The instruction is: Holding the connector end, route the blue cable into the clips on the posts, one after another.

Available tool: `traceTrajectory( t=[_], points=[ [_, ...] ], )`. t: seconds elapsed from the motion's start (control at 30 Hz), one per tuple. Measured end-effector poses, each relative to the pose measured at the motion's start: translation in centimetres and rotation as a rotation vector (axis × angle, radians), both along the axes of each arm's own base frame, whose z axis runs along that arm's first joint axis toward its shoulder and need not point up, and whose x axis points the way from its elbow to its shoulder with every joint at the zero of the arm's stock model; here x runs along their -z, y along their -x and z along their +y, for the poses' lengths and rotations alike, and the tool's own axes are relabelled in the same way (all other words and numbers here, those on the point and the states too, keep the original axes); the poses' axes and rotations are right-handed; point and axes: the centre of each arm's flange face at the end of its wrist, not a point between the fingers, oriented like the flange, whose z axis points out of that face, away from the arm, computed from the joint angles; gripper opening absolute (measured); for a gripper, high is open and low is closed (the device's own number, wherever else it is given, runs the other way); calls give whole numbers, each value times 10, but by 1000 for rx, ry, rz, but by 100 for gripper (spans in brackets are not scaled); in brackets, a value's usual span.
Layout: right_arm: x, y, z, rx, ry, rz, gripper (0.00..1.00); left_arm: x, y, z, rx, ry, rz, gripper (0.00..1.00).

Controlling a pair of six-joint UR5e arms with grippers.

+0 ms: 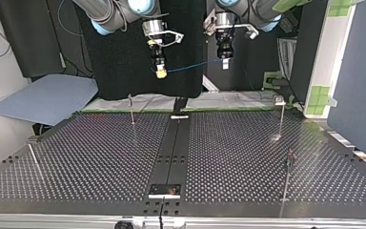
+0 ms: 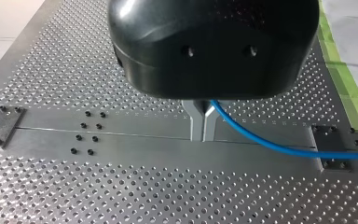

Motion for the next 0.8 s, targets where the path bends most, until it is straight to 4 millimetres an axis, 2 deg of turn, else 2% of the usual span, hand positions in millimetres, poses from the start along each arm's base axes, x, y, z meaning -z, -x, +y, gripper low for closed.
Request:
traceTrajectory(
  t=[0.17, 0.4, 0.8],
  points=[
    [0, 0, 0, 0, -1, 1, 0, 2, 1, 1, 2, -8, 8, 0],
    [0, 0, 1, 0, -1, 1, 0, 19, 7, 4, 6, -48, 70, 0],
    [0, 0, 1, 0, -1, 1, 0, 21, 8, 5, 6, -53, 78, 0]
  ],
)
